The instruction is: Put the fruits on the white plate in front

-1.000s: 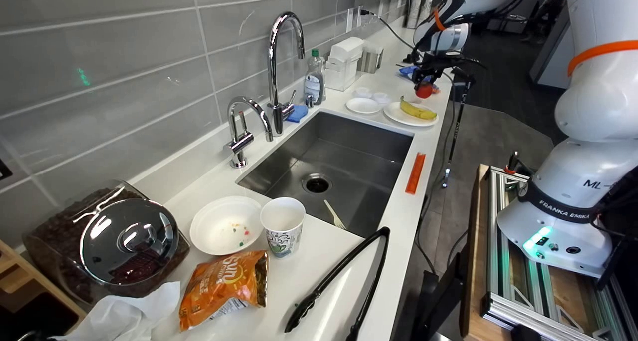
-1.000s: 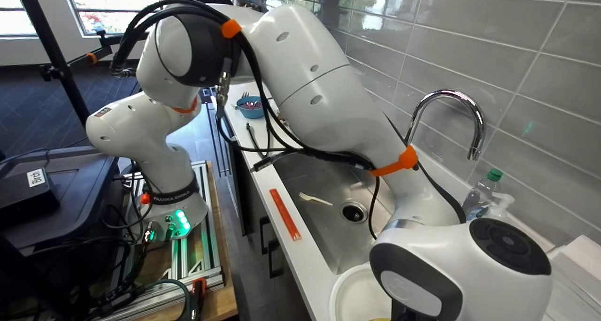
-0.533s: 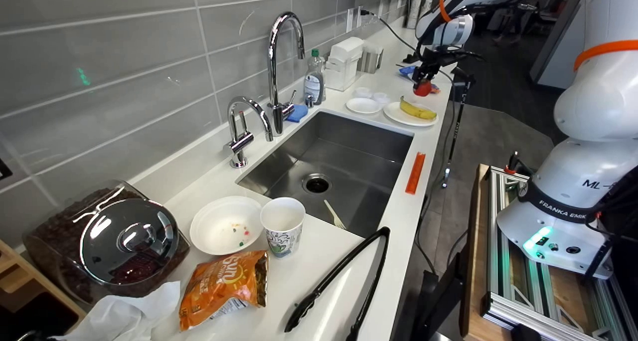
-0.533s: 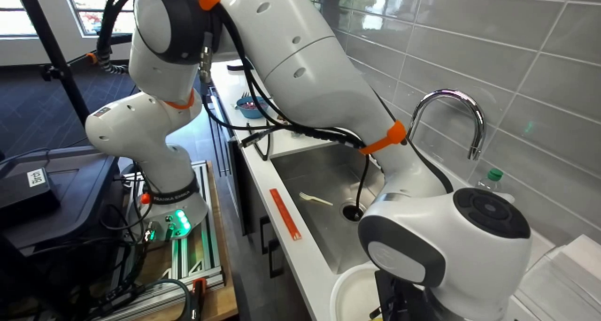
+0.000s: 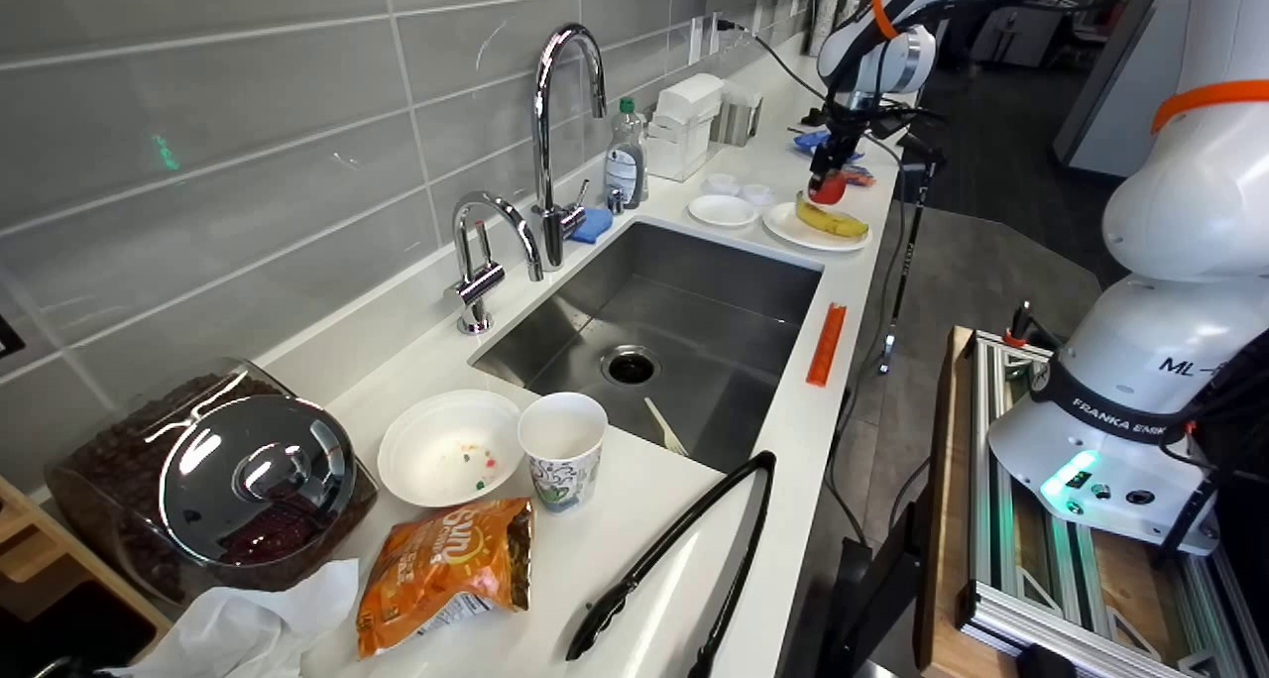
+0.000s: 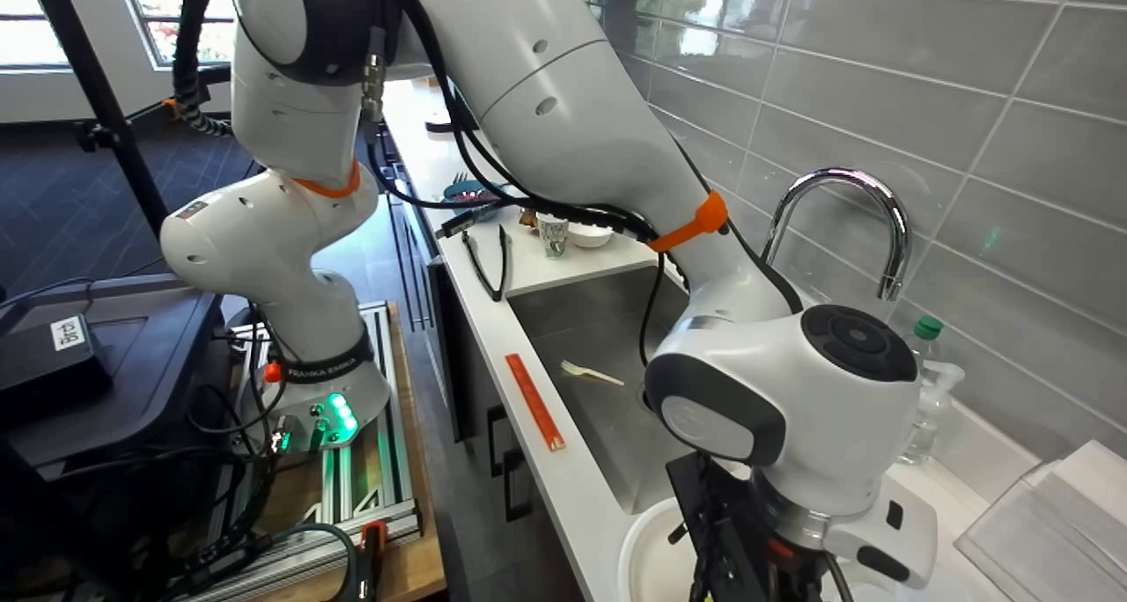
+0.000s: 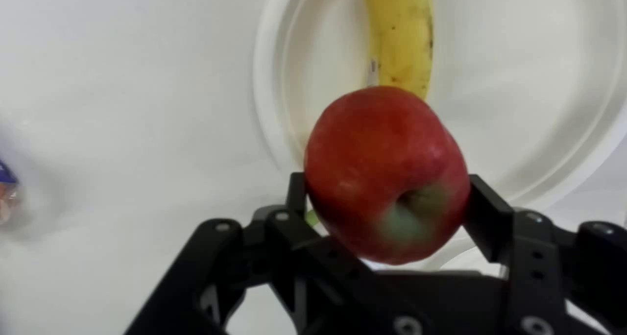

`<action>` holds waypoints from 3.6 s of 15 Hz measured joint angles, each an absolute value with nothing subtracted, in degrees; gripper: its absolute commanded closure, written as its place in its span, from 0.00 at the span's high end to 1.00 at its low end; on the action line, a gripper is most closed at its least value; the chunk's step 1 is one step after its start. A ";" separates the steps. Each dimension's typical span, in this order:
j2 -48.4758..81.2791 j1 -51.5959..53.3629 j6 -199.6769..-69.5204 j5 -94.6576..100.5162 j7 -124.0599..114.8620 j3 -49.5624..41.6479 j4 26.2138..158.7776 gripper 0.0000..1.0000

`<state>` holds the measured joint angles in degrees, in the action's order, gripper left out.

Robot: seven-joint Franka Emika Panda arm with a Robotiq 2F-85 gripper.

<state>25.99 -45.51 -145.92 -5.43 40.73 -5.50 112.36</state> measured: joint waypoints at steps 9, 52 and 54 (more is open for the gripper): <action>22.00 -41.97 -145.92 -5.43 43.94 -4.99 117.54 0.77; 16.95 -41.83 -148.39 -14.85 58.59 -5.47 123.92 1.00; 15.53 -41.57 -148.39 -14.85 58.60 -6.29 124.88 1.00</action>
